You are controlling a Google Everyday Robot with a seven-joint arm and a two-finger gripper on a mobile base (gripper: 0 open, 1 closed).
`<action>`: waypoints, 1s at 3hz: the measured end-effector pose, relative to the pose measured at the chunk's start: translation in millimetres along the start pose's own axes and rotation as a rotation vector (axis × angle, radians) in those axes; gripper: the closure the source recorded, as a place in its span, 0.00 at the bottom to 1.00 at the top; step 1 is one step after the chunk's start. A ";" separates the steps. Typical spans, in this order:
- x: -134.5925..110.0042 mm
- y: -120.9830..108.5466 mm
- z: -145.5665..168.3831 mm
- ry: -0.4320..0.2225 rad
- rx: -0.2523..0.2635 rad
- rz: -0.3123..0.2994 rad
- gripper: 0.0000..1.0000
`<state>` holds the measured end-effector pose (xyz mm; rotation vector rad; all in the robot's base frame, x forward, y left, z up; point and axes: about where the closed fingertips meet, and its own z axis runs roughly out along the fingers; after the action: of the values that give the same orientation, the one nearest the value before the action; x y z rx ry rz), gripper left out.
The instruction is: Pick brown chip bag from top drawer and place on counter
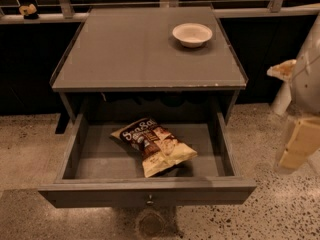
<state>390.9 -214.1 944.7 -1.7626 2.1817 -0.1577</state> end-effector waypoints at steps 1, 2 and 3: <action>5.0 23.9 40.7 -0.037 -0.037 -0.032 0.00; 2.7 38.0 85.1 -0.088 -0.086 -0.059 0.00; -6.1 41.1 124.8 -0.129 -0.112 -0.070 0.00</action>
Offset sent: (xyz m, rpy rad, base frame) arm -0.0062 0.0275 -0.1460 0.1380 0.0935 0.1532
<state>394.0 -183.9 816.7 -1.8552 2.0755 0.0616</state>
